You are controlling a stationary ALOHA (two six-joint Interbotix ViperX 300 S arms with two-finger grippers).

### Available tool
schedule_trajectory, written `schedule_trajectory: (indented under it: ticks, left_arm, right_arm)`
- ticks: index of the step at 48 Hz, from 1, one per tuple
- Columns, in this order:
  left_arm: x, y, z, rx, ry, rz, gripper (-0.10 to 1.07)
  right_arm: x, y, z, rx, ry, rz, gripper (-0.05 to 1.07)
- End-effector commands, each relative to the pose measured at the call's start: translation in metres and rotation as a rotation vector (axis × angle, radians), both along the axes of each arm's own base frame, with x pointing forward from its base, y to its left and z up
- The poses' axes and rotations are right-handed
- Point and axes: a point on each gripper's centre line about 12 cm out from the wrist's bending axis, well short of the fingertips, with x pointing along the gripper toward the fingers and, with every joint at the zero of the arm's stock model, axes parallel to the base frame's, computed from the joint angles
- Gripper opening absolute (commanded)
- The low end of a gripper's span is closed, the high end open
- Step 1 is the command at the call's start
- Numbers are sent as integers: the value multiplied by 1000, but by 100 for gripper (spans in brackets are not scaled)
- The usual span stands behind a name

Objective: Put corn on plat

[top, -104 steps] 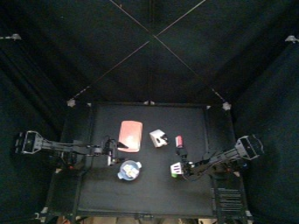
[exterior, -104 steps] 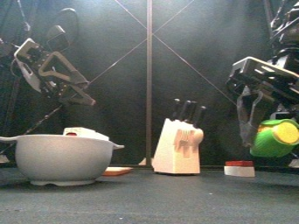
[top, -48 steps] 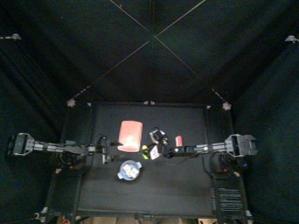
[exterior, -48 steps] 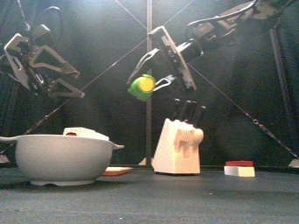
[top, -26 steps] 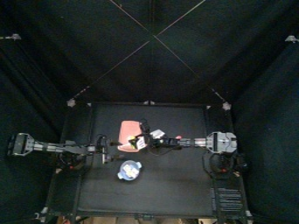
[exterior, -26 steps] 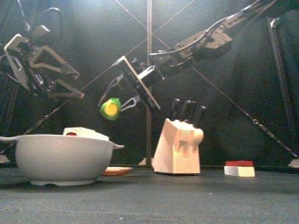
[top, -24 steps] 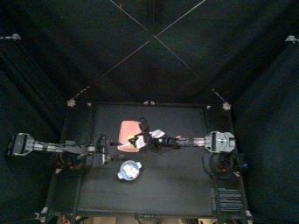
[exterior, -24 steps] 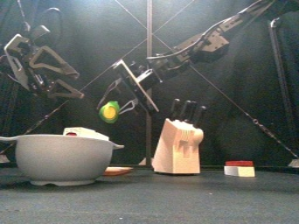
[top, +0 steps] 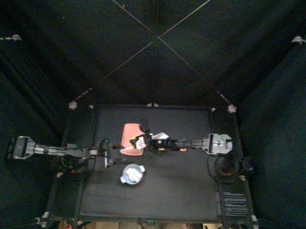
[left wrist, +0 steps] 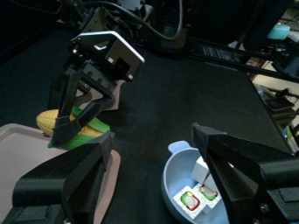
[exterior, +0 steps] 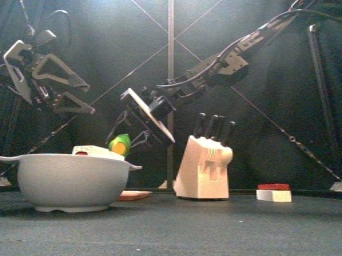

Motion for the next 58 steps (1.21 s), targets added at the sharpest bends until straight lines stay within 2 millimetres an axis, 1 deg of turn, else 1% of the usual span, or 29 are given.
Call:
schedule_trajectory:
  ticks: [1,21,27,35,40,58]
  left_arm:
    - [2,1,4,3,-17,1,103]
    - [3,1,5,4,-16,0,103]
    - [3,1,6,5,-21,1,104]
    - [3,1,6,5,-21,1,104]
    - [3,1,6,4,-20,1,104]
    - [3,1,6,5,-21,1,104]
  right_arm:
    - [3,-6,23,-21,-47,-16,76]
    - [1,-12,24,-31,-40,-61,78]
    - [0,-14,24,-31,-39,-68,84]
    - [-1,-15,23,-14,-43,-80,97]
    - [-1,-15,23,-11,-43,-82,101]
    - [4,-16,31,-29,-61,-75,101]
